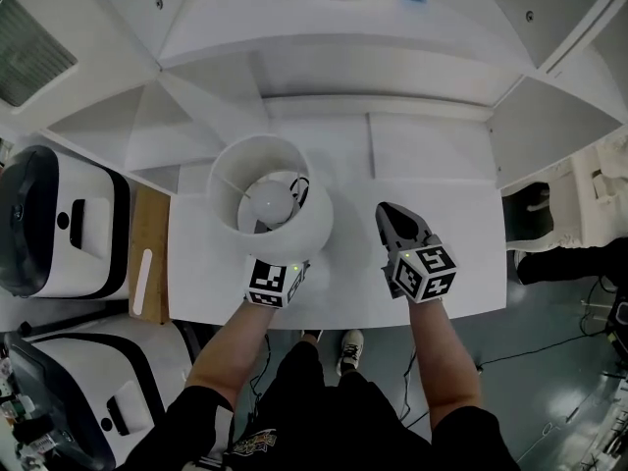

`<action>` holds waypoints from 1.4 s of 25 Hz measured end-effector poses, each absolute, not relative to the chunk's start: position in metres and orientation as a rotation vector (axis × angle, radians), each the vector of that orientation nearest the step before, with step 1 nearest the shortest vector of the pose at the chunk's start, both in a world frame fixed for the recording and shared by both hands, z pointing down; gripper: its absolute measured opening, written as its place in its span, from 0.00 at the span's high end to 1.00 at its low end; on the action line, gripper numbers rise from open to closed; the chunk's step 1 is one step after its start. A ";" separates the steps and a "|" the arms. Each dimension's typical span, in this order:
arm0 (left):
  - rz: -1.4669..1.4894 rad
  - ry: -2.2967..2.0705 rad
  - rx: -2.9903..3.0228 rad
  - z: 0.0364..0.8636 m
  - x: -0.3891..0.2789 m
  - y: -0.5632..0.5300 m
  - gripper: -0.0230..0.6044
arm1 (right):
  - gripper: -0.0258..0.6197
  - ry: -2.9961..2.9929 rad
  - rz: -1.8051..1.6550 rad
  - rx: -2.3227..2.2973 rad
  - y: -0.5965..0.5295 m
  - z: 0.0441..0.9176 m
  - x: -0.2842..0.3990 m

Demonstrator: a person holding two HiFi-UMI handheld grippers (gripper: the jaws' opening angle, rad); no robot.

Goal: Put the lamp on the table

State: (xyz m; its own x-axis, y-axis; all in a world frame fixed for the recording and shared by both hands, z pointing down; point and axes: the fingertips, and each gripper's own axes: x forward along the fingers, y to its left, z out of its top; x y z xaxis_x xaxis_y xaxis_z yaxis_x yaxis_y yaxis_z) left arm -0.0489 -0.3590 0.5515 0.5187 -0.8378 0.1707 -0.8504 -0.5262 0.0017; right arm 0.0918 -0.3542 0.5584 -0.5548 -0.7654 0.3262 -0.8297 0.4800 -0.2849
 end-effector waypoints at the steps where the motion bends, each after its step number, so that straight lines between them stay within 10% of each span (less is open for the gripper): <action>1: 0.227 -1.486 2.662 0.552 -0.049 -0.363 0.75 | 0.92 -2.566 0.627 1.393 -0.357 0.560 0.092; 35: 0.233 -1.546 2.632 0.589 -0.048 -0.441 0.75 | 0.92 -2.533 0.681 1.365 -0.413 0.600 0.084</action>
